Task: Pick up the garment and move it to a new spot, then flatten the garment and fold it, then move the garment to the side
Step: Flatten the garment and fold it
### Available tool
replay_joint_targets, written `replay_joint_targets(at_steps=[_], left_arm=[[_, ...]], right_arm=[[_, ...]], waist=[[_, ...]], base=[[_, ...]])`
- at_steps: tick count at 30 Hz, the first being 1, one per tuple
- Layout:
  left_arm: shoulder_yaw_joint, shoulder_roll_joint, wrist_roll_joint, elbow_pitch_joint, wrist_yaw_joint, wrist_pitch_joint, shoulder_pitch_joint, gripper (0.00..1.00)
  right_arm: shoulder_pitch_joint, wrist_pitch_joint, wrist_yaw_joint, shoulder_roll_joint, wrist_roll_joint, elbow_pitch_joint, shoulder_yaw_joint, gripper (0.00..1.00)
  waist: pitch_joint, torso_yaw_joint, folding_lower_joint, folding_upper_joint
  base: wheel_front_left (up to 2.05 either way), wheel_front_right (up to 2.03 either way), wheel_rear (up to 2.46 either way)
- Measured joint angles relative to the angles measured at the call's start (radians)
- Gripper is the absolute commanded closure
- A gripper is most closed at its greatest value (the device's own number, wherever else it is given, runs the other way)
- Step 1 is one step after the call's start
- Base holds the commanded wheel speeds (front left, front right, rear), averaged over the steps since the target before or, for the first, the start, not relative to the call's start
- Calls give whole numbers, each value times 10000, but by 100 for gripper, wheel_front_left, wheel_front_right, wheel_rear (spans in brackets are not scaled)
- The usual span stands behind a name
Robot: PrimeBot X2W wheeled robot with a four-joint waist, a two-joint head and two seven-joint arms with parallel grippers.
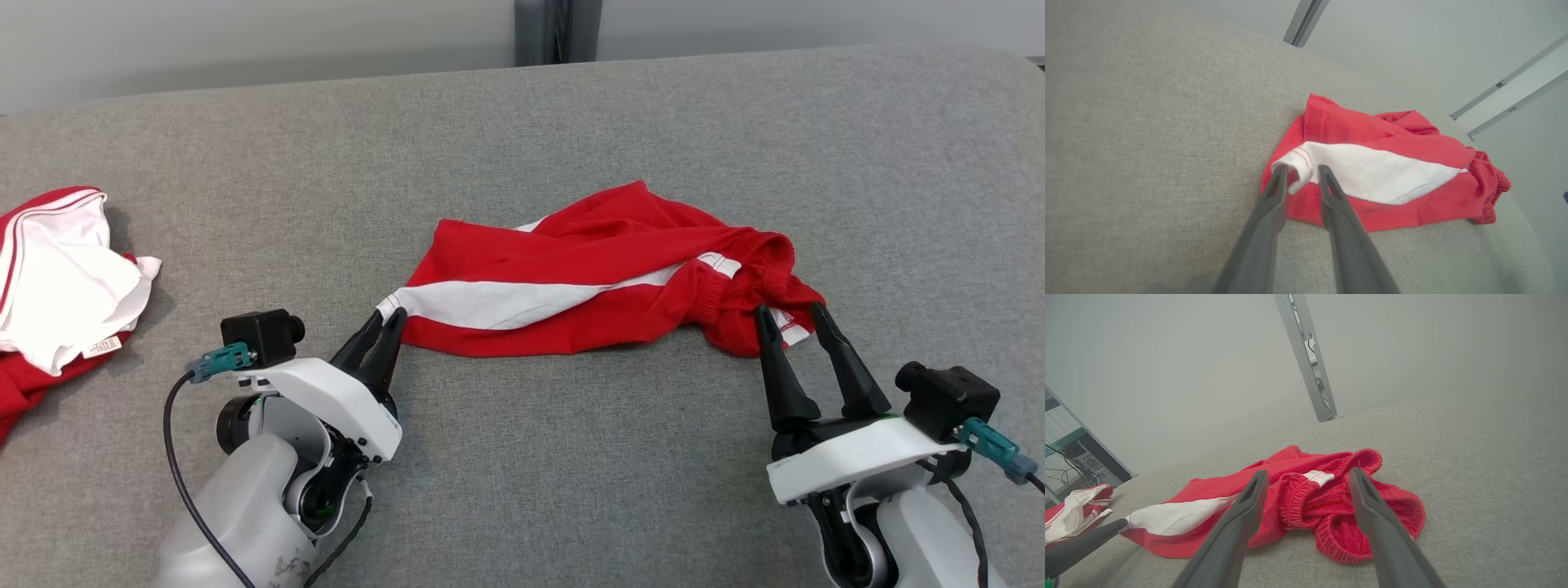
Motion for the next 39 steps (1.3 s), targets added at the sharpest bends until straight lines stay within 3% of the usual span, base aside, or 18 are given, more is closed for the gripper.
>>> replay_joint_targets(at_steps=[1, 2, 3, 4, 12, 19, 25, 39], left_arm=[[-71, 36, -86, -6, 0, 2, -7, 68], [-146, 61, -180, -10, 0, 4, -30, 80], [-213, 79, -276, -4, 0, 2, -65, 99], [-278, 98, -362, 6, 0, 0, -115, 100], [-652, 234, -872, 186, 0, -255, -350, 100], [-830, 349, -1049, 150, 0, -1131, -385, 100], [-1062, 341, -978, 174, 0, -1377, -386, 100], [-1563, 230, -800, 161, 0, -1551, -390, 100]], right_arm=[[-21, 0, 0, -2, -10, -2, 21, 0], [-37, 0, 0, -2, -10, -2, 35, 0], [-40, 0, 0, -4, -10, -2, 44, 0], [-41, 0, 0, -8, -12, 0, 54, 0], [-120, 0, 0, -8, -8, 58, 27, 0], [-146, 0, 0, -63, 230, 263, 2, 0], [-398, 4, 0, -186, 1383, 1022, 426, 0], [-2089, 1287, 0, -516, 5279, 2370, 1160, 0]], waist=[[18, 3, 0, 0], [37, 4, 0, 0], [53, 3, 0, 0], [72, 0, 0, 0], [107, -45, 0, 0], [-132, 74, 0, 0], [-268, 282, 0, 0], [-96, 729, 0, 0]], base=[[0, 0, 0], [0, 0, 0], [0, 0, 0], [0, 0, 0], [0, 0, 0], [0, 0, 0], [0, 0, 0], [0, 0, 0]])
